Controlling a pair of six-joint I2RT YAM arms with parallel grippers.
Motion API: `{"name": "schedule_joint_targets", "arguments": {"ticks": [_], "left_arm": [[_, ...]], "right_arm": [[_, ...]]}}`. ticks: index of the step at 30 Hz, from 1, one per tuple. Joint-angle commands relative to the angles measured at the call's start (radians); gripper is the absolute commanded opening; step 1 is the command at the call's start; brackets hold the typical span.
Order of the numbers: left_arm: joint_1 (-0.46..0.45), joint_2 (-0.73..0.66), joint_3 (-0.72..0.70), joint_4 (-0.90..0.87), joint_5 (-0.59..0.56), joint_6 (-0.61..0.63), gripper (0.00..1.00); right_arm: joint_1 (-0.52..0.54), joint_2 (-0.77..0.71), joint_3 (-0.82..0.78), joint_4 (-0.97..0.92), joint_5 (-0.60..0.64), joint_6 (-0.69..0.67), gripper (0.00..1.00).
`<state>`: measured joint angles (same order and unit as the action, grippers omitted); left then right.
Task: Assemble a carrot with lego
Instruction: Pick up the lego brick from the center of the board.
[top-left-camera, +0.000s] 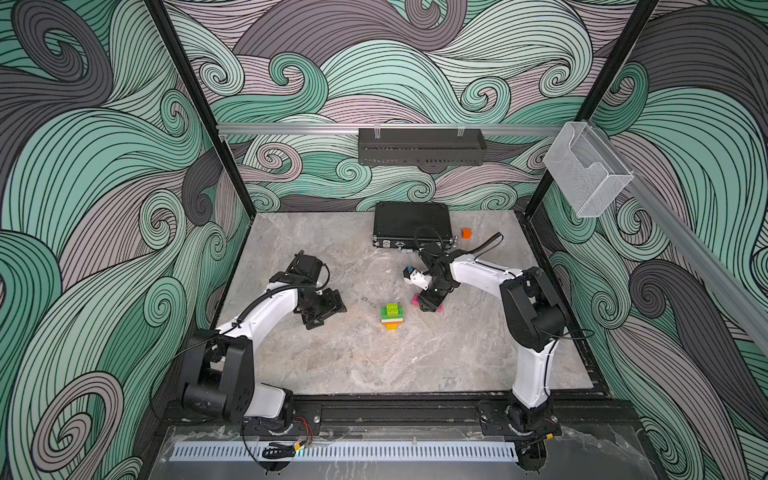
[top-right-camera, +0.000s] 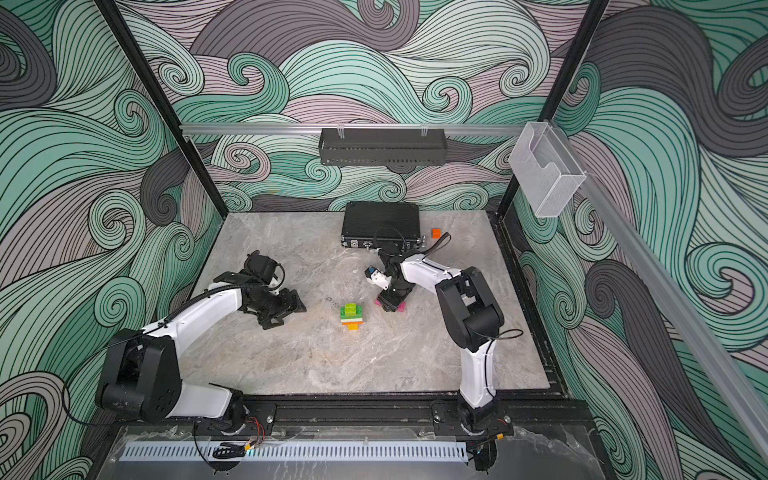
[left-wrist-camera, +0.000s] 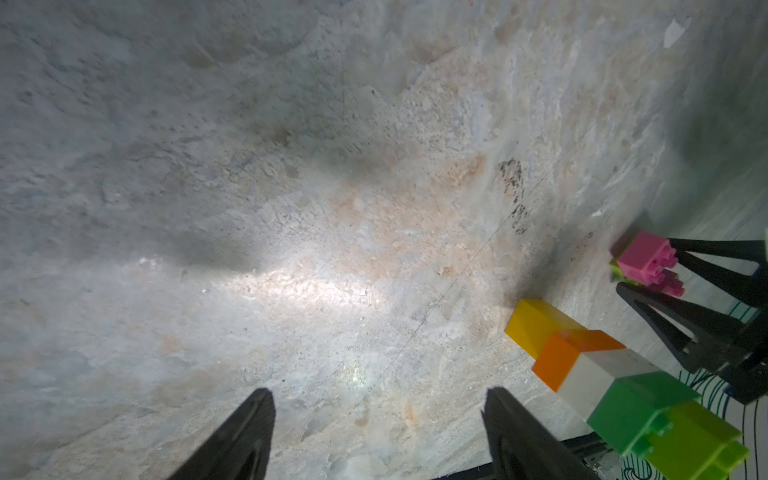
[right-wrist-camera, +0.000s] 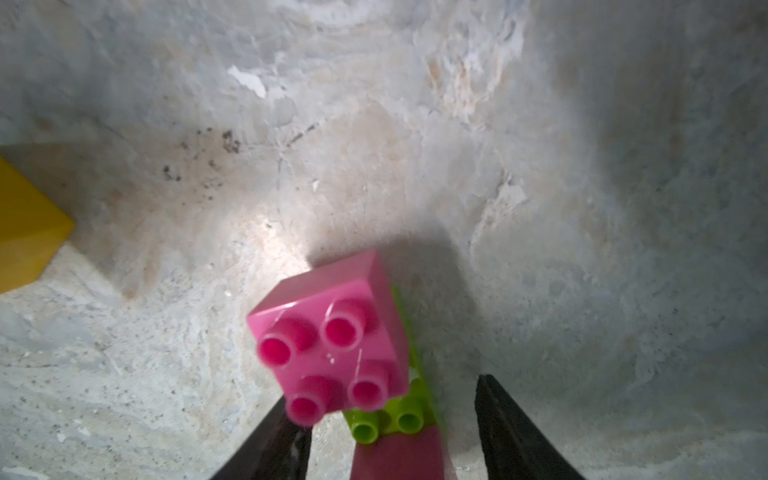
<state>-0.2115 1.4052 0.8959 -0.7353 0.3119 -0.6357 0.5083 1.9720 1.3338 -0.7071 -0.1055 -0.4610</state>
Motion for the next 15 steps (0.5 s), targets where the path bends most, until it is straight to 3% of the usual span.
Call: {"name": "schedule_joint_targets", "arguments": {"ticks": [1, 10, 15], "left_arm": [[0.007, 0.003, 0.010, 0.002, 0.009, 0.012, 0.80], [0.008, 0.009, 0.011, 0.005, 0.011, 0.010, 0.80], [0.008, 0.008, 0.012, 0.003, 0.010, 0.009, 0.80]], "right_arm": [[0.004, 0.016, 0.015, 0.015, 0.009, -0.001, 0.54], [0.008, 0.024, -0.001, 0.017, 0.023, 0.012, 0.44], [0.009, 0.024, 0.001, 0.012, 0.027, 0.021, 0.31]]}}
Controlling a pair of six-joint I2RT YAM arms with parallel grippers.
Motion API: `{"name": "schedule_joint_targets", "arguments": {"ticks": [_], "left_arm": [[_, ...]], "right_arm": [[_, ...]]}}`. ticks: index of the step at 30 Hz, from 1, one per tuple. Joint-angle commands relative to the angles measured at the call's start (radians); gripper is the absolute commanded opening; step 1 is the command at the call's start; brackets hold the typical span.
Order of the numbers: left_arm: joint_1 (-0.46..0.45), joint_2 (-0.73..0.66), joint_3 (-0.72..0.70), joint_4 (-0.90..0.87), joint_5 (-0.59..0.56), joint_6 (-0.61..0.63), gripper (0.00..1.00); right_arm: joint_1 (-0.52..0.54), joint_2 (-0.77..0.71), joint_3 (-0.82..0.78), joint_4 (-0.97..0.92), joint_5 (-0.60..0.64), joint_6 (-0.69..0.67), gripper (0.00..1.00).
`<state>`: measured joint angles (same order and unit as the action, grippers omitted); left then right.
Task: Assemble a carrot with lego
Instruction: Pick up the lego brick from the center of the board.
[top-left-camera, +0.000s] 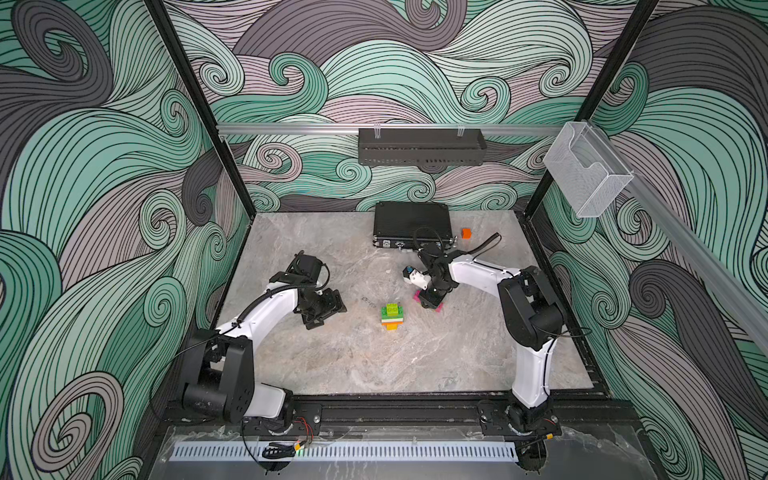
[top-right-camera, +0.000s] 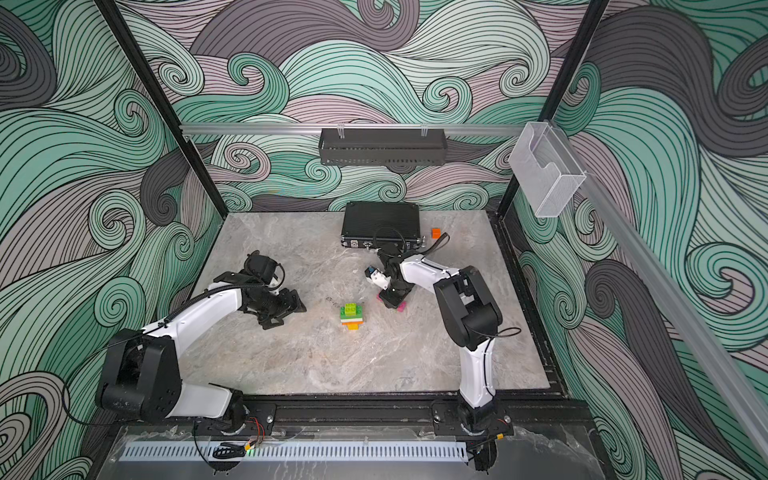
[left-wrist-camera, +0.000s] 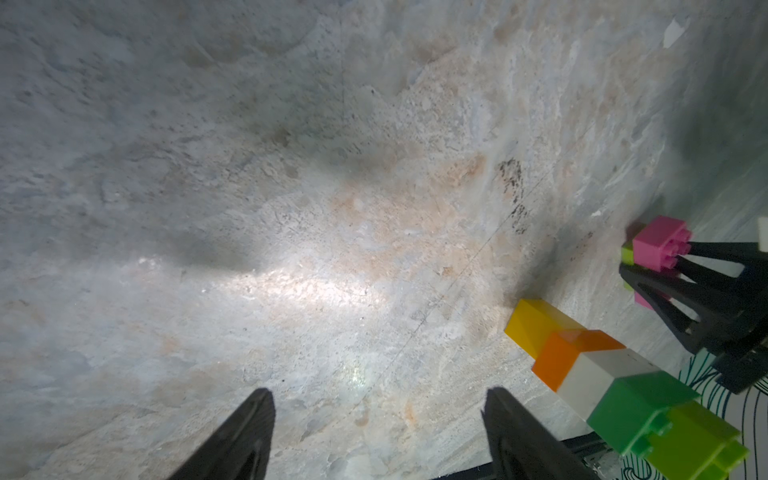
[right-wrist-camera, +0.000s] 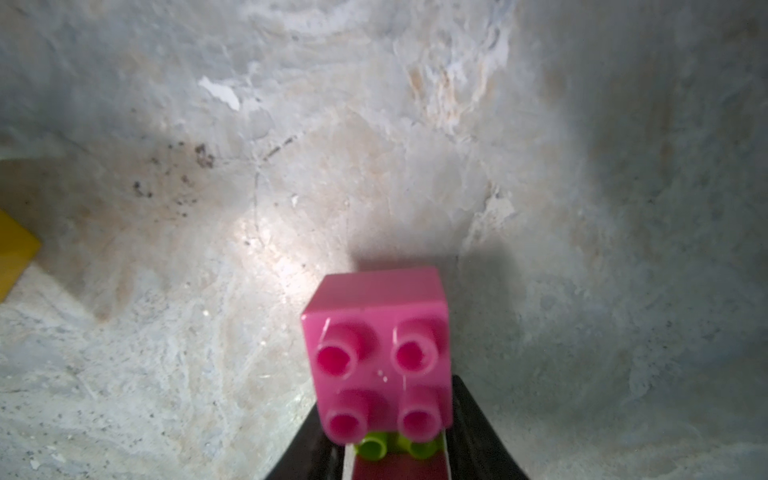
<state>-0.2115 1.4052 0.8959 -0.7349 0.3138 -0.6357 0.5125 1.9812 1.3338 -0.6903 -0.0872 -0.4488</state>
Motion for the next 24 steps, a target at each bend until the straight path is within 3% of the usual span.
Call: {"name": "schedule_joint_targets", "arguments": {"ticks": [1, 16, 24], "left_arm": [[0.007, 0.008, 0.009, 0.003, 0.008, 0.010, 0.80], [0.007, 0.002, 0.009, 0.001, 0.011, 0.011, 0.80], [0.007, -0.006, 0.008, -0.003, 0.015, 0.015, 0.80]], "right_arm": [[0.005, 0.013, 0.001, -0.005, 0.010, 0.012, 0.29], [0.005, -0.105, 0.073, -0.133, -0.014, 0.098, 0.19], [0.074, -0.217, 0.147, -0.232, 0.003, 0.081, 0.00]]}}
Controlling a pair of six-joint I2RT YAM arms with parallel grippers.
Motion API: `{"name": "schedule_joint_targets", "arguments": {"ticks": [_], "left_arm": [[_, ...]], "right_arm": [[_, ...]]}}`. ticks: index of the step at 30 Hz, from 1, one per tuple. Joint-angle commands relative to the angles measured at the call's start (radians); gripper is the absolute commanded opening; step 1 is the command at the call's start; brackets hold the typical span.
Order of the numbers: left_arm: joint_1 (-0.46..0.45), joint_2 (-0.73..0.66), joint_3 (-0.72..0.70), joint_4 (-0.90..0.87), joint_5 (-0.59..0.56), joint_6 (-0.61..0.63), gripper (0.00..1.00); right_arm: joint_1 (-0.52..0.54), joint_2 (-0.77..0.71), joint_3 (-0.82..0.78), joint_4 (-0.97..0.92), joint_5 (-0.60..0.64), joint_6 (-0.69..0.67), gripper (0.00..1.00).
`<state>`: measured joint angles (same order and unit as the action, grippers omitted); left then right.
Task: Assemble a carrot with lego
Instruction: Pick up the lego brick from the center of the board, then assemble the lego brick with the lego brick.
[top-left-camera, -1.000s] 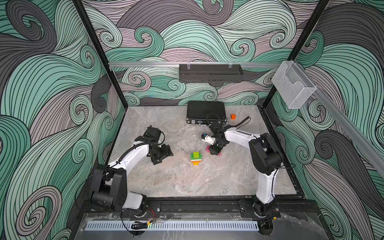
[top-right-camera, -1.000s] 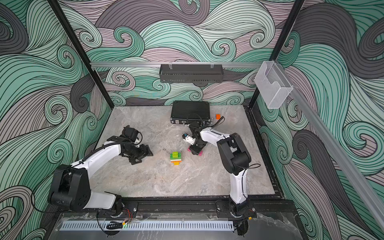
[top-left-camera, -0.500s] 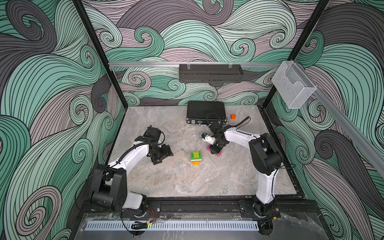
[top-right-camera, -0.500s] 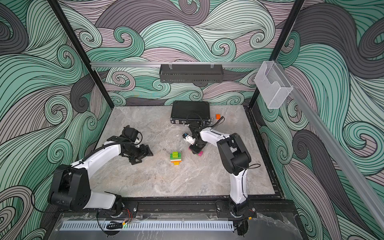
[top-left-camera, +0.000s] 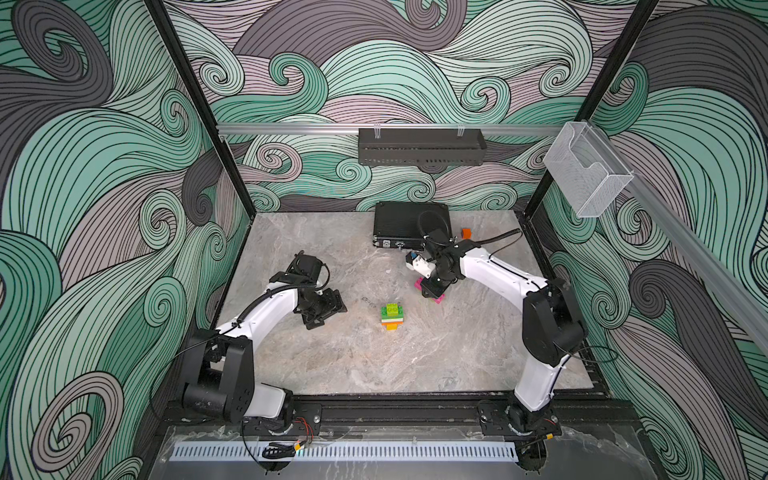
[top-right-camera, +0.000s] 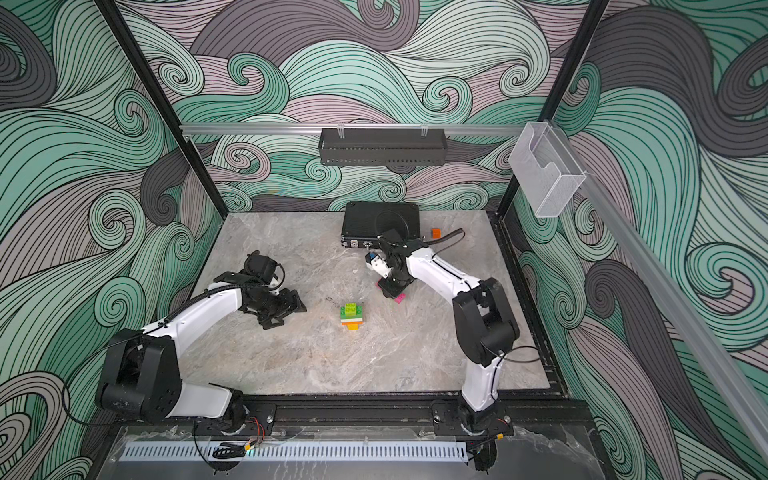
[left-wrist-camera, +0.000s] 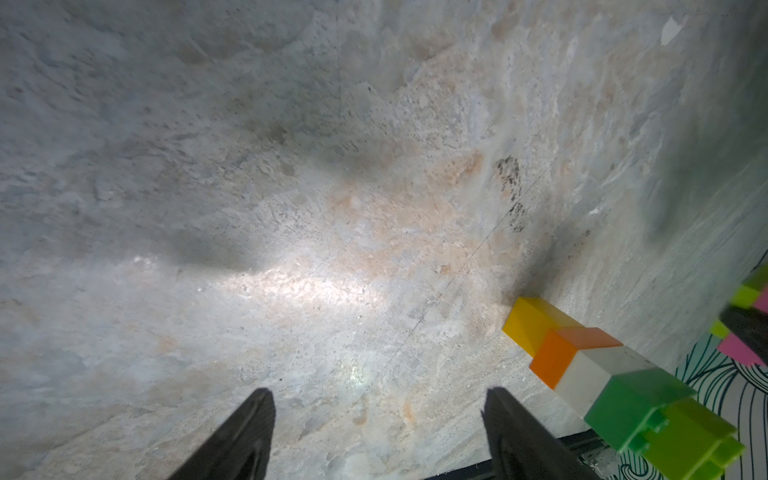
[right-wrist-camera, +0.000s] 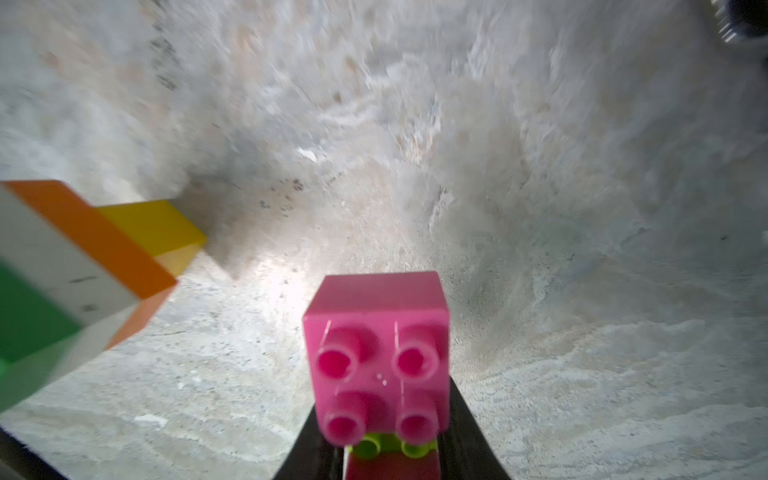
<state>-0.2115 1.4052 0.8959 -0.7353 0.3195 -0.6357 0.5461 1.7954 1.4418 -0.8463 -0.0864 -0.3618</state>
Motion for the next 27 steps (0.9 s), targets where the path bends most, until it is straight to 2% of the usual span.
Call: {"name": "schedule_joint_targets", "arguments": {"ticks": [1, 7, 12, 19, 27], "left_arm": [[0.006, -0.009, 0.008, -0.004, 0.009, 0.016, 0.80], [0.006, -0.027, 0.003, -0.015, 0.008, 0.018, 0.80], [0.006, -0.051, -0.006, -0.027, 0.001, 0.021, 0.80], [0.008, -0.069, -0.014, -0.048, -0.014, 0.022, 0.80], [0.019, -0.049, -0.009, -0.091, -0.053, 0.031, 0.80]], "right_arm": [[0.053, -0.035, 0.057, -0.097, 0.011, -0.017, 0.00], [0.146, -0.041, 0.169, -0.178, 0.064, -0.075, 0.00], [0.181, 0.007, 0.283, -0.294, 0.016, -0.150, 0.00], [0.245, -0.009, 0.266, -0.281, -0.041, -0.295, 0.00], [0.325, 0.050, 0.298, -0.272, 0.025, -0.367, 0.00]]}}
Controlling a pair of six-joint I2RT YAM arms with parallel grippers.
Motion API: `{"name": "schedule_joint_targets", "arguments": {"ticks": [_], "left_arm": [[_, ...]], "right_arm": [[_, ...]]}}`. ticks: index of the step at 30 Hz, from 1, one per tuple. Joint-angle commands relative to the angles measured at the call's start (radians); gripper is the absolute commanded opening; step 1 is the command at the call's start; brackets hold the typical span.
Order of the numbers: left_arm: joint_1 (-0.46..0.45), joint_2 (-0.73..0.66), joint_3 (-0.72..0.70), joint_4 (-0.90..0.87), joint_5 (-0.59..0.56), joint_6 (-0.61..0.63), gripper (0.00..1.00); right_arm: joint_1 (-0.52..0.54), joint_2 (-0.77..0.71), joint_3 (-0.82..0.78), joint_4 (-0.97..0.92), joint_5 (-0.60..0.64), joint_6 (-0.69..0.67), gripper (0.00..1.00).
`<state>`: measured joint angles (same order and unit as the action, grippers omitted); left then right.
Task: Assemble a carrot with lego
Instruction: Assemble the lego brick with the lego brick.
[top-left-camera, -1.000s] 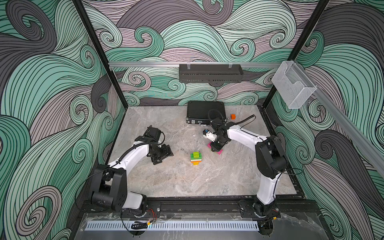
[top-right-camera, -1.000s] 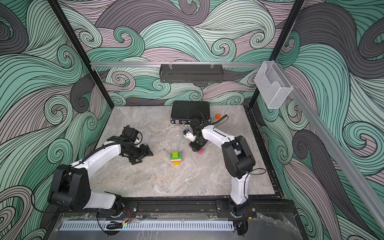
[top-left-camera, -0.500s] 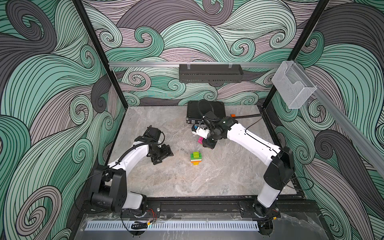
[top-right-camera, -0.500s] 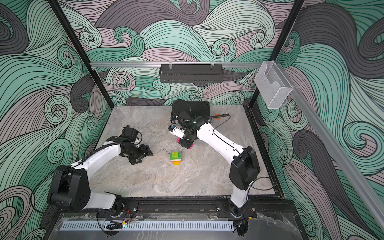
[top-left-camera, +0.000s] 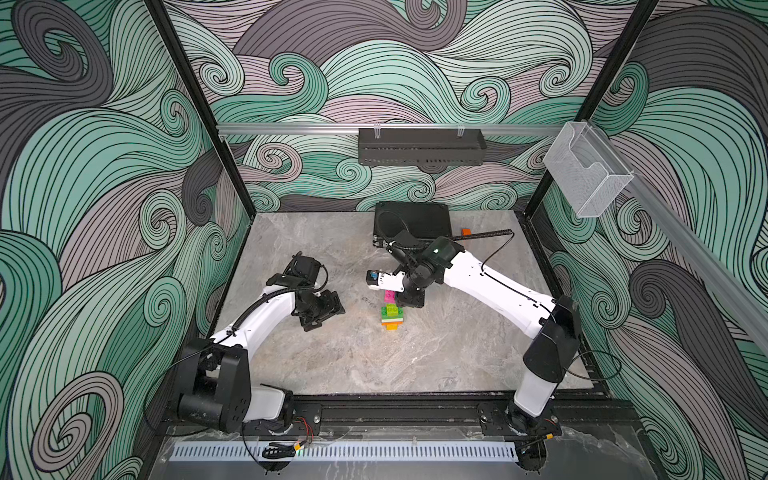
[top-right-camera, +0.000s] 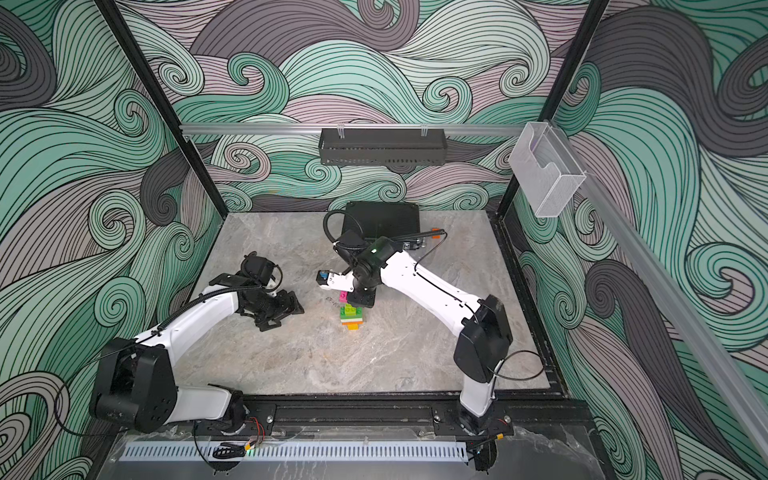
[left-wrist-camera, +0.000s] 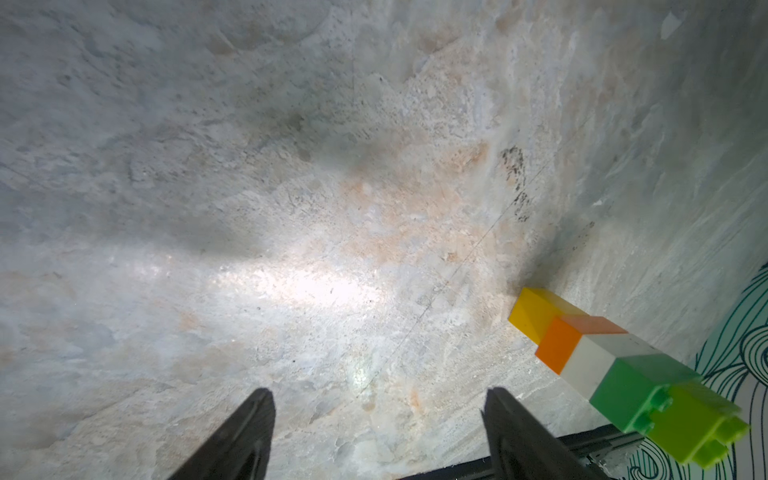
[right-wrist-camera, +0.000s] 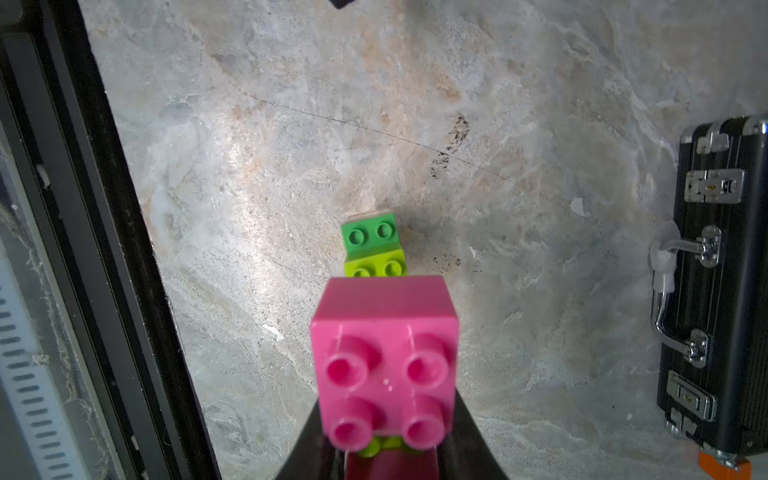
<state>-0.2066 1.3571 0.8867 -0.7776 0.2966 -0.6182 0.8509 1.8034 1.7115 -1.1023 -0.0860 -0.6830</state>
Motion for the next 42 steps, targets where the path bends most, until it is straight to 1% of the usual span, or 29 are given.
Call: {"name": "schedule_joint_targets", "arguments": {"ticks": [1, 5, 8, 10, 12, 17, 29, 42], "left_arm": [[0.020, 0.004, 0.000, -0.050, -0.029, 0.014, 0.80], [0.051, 0.003, -0.005, -0.035, 0.019, 0.027, 0.80], [0.087, -0.041, -0.028, 0.011, 0.076, 0.043, 0.80], [0.112, -0.076, -0.037, 0.042, 0.118, 0.060, 0.81], [0.141, -0.098, -0.045, 0.074, 0.184, 0.084, 0.83], [0.172, -0.106, -0.075, 0.144, 0.293, 0.086, 0.85], [0.173, -0.089, -0.080, 0.149, 0.299, 0.082, 0.85], [0.173, -0.069, -0.078, 0.149, 0.299, 0.078, 0.85]], "right_arm": [[0.028, 0.053, 0.033, -0.016, 0.032, -0.051, 0.00], [0.054, 0.098, 0.060, -0.013, 0.076, -0.062, 0.00], [0.064, 0.106, 0.071, -0.002, 0.086, -0.070, 0.00], [0.066, 0.106, 0.078, -0.001, 0.092, -0.076, 0.00], [0.067, 0.105, 0.079, -0.001, 0.092, -0.085, 0.00], [0.068, 0.100, 0.063, -0.001, 0.086, -0.122, 0.00], [0.047, 0.094, 0.047, -0.008, 0.066, -0.183, 0.00], [0.039, 0.109, 0.045, -0.019, 0.042, -0.187, 0.00]]}}
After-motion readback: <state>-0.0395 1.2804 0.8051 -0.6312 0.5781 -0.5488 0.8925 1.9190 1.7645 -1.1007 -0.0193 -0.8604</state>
